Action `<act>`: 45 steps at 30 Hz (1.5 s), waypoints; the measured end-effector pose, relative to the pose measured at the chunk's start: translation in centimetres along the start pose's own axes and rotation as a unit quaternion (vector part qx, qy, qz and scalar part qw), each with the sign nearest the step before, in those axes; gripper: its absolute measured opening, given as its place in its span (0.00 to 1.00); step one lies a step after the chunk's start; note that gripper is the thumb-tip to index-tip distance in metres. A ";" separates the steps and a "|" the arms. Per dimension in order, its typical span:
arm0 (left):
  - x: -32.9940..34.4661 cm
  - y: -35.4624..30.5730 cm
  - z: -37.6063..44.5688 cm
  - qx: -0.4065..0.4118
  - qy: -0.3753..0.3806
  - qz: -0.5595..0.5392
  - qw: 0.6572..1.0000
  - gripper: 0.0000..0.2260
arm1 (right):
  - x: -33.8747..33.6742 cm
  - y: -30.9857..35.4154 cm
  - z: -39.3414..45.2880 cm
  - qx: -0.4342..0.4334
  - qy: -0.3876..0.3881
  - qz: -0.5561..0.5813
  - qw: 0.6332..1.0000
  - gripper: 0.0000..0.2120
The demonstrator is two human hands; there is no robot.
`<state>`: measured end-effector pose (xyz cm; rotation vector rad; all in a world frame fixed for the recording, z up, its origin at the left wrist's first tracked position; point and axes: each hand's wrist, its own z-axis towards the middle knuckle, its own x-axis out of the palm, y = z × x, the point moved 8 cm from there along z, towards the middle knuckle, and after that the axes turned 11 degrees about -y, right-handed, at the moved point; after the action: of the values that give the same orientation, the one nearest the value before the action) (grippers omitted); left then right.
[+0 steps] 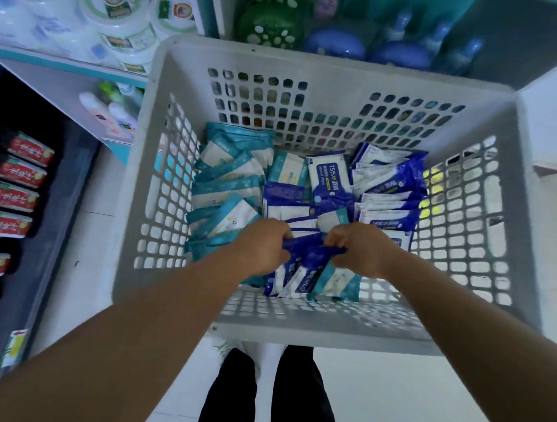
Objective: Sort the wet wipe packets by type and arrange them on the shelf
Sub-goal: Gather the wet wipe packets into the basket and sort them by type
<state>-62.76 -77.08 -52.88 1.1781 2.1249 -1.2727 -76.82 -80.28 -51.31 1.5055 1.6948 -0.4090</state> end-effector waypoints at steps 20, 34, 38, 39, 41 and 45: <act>2.1 -2.1 1.0 -0.033 -0.006 0.061 0.998 0.08 | 0.7 -2.9 -0.6 -0.009 -0.010 -0.041 0.999 0.12; -7.1 -1.7 0.3 -0.086 -0.095 -0.110 0.986 0.04 | -2.5 -2.6 -0.8 0.048 -0.091 0.321 0.942 0.23; -6.7 -3.0 0.3 -0.123 -0.117 -0.296 0.940 0.02 | -5.6 -1.5 -0.8 0.039 -0.123 0.431 0.893 0.11; -6.1 -3.5 0.5 -0.125 -0.127 -0.317 0.931 0.03 | -6.5 -1.7 -0.8 0.038 -0.139 0.414 0.899 0.09; -4.9 -4.7 1.2 -0.119 -0.143 -0.328 0.926 0.01 | -8.2 -2.8 -1.0 0.038 -0.163 0.344 0.924 0.09; -2.1 -7.3 2.4 -0.032 -0.104 -0.188 0.976 0.12 | -10.8 -6.4 -1.3 0.074 -0.210 0.073 0.972 0.19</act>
<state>-67.71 -81.82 -48.83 0.5992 2.2752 -1.3997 -83.77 -88.14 -44.21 1.5100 1.2365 -0.7308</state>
